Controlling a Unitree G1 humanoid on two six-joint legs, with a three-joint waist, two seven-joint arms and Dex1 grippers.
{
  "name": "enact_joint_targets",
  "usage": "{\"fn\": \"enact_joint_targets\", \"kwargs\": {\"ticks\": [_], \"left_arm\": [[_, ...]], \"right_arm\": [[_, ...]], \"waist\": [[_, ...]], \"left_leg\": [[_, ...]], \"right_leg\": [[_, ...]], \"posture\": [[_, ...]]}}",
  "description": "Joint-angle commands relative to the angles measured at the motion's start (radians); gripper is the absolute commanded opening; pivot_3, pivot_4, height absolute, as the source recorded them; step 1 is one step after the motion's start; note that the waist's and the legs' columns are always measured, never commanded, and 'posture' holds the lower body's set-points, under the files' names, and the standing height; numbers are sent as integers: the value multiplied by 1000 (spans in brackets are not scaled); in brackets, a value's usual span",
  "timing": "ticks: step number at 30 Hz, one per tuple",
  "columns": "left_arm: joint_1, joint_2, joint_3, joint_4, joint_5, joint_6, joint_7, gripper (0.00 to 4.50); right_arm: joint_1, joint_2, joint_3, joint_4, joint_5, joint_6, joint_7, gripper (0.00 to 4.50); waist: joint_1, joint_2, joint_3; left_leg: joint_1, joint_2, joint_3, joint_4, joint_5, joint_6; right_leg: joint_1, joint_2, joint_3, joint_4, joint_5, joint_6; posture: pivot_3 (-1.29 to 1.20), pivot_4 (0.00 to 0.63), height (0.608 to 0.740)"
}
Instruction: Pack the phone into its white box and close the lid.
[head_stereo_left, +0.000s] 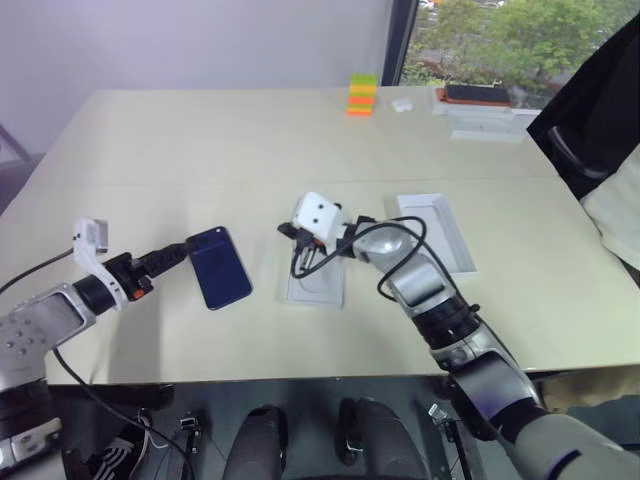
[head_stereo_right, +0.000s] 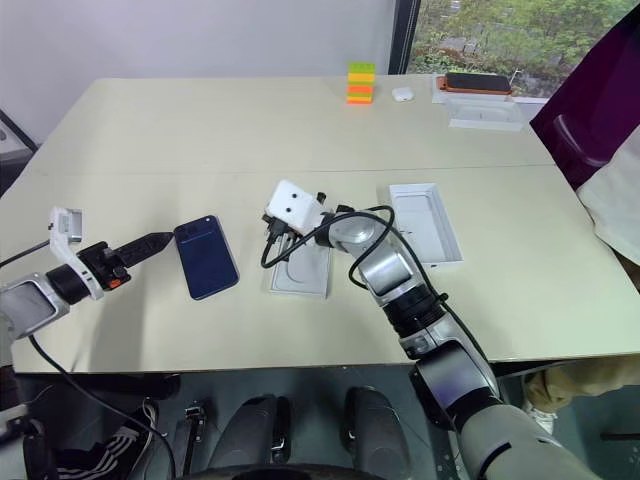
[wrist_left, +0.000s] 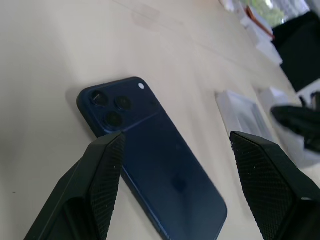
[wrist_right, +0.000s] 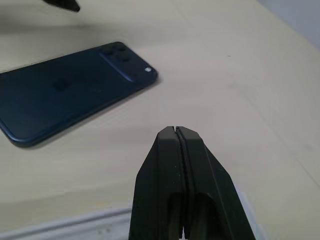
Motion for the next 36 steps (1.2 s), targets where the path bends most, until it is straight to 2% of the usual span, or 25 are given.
{"fn": "enact_joint_targets", "kwargs": {"ticks": [1, 11, 20, 25, 32, 36], "left_arm": [[33, 0, 3, 6, -8, 40, 19, 3552], [-3, -47, 27, 79, -36, 64, 90, 3552], [-69, -100, -51, 98, 13, 50, 142, 3552], [-91, -99, -96, 126, 51, 45, 124, 3552], [-105, -99, -159, 132, 73, 69, 73, 3552], [-114, -97, -190, 137, 84, 91, 48, 3552]], "right_arm": [[-55, 48, 27, 17, -38, -22, -28, 36], [-123, 134, 54, 116, -57, 128, 9, 36], [-161, 172, 82, 240, -100, 193, -5, 36], [-158, 211, 68, 241, -94, 242, -29, 36], [-127, 222, 133, 205, -119, 293, 10, 36], [-130, 240, 122, 197, -110, 330, 1, 36]], "waist": [[-4, 0, 0], [3, -1, -1], [5, -1, -1], [5, -1, -1], [6, 0, -1], [6, 0, -2]], "left_leg": [[0, 0, 0, 0, 0, 0], [1, 0, -1, 0, 0, -1], [2, -1, -1, 0, 0, -1], [2, -1, -1, 0, 0, -1], [4, -2, -1, 0, 0, -1], [4, -2, -1, 0, 0, -1]], "right_leg": [[0, 0, 0, 0, 0, 0], [0, -1, 0, 1, 0, 0], [1, -1, 0, 2, 0, 0], [2, -1, 0, 2, 0, 0], [4, -2, 0, 1, 0, 0], [4, -2, 0, 1, 0, 0]], "posture": [[0, 150, 740], [0, 150, 740], [0, 150, 740], [0, 150, 740], [0, 150, 740], [0, 150, 740]]}}
